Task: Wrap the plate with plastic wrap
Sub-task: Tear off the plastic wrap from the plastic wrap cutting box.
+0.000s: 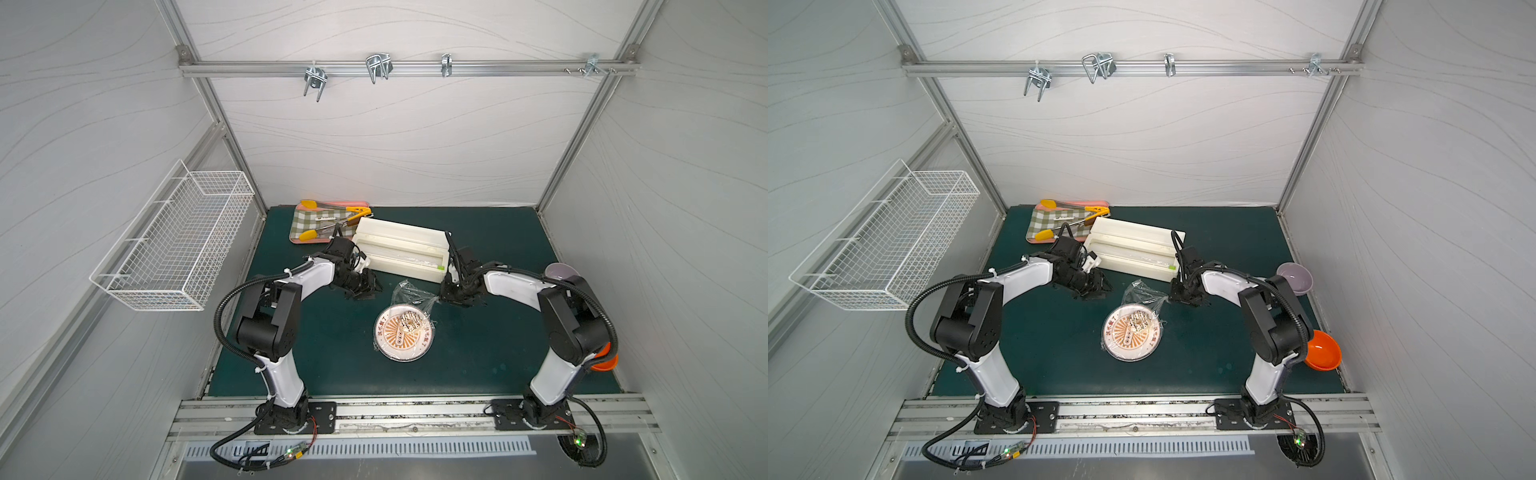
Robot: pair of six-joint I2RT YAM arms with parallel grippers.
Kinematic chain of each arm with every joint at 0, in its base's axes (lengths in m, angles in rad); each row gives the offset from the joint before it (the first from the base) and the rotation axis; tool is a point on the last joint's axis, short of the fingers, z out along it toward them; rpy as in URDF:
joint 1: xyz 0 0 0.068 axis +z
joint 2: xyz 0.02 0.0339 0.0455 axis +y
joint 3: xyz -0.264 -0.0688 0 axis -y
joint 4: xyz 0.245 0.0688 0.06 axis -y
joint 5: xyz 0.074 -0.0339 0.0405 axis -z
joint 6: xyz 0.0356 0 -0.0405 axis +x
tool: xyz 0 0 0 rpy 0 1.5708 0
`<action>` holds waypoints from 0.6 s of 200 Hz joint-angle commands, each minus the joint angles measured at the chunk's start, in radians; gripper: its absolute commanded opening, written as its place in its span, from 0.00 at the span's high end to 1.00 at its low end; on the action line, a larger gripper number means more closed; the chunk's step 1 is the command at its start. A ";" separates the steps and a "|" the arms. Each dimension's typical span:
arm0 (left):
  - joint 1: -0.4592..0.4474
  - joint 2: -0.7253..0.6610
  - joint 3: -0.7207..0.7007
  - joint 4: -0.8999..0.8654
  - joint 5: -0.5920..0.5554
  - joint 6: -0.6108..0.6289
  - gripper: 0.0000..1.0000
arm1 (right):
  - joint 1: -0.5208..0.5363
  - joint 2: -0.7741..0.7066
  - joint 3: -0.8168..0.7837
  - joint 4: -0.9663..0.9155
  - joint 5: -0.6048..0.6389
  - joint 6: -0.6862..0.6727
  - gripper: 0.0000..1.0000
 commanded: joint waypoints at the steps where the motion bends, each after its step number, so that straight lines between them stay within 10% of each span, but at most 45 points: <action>1: -0.022 0.076 0.106 0.061 0.057 0.009 0.53 | 0.001 0.023 0.031 -0.039 -0.026 -0.017 0.48; 120: -0.055 0.211 0.096 0.027 0.067 0.067 0.65 | -0.006 0.044 0.038 -0.017 -0.026 -0.006 0.51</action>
